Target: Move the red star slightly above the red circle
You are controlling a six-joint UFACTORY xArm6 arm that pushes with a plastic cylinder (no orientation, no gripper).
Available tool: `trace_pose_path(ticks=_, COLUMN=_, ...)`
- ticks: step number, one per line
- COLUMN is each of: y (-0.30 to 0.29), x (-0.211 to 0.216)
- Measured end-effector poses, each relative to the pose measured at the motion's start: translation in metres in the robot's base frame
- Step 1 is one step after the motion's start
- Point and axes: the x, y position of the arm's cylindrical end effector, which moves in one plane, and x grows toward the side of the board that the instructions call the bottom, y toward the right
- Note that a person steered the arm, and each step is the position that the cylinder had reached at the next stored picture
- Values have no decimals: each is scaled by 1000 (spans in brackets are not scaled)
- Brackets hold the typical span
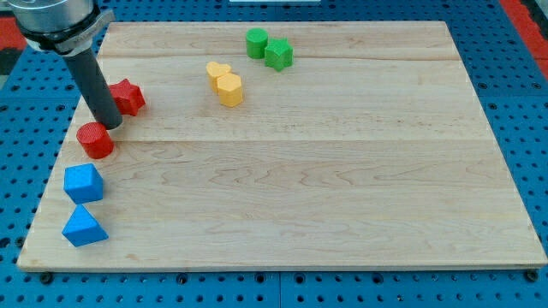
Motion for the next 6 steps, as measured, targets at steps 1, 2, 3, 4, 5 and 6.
trace_pose_path(ticks=1, y=50, x=-19)
trace_pose_path(ticks=2, y=57, x=-36)
trace_pose_path(ticks=3, y=57, x=-43)
trace_pose_path(ticks=4, y=38, x=-51)
trace_pose_path(ticks=5, y=15, x=-51)
trace_pose_path(ticks=6, y=22, x=-51)
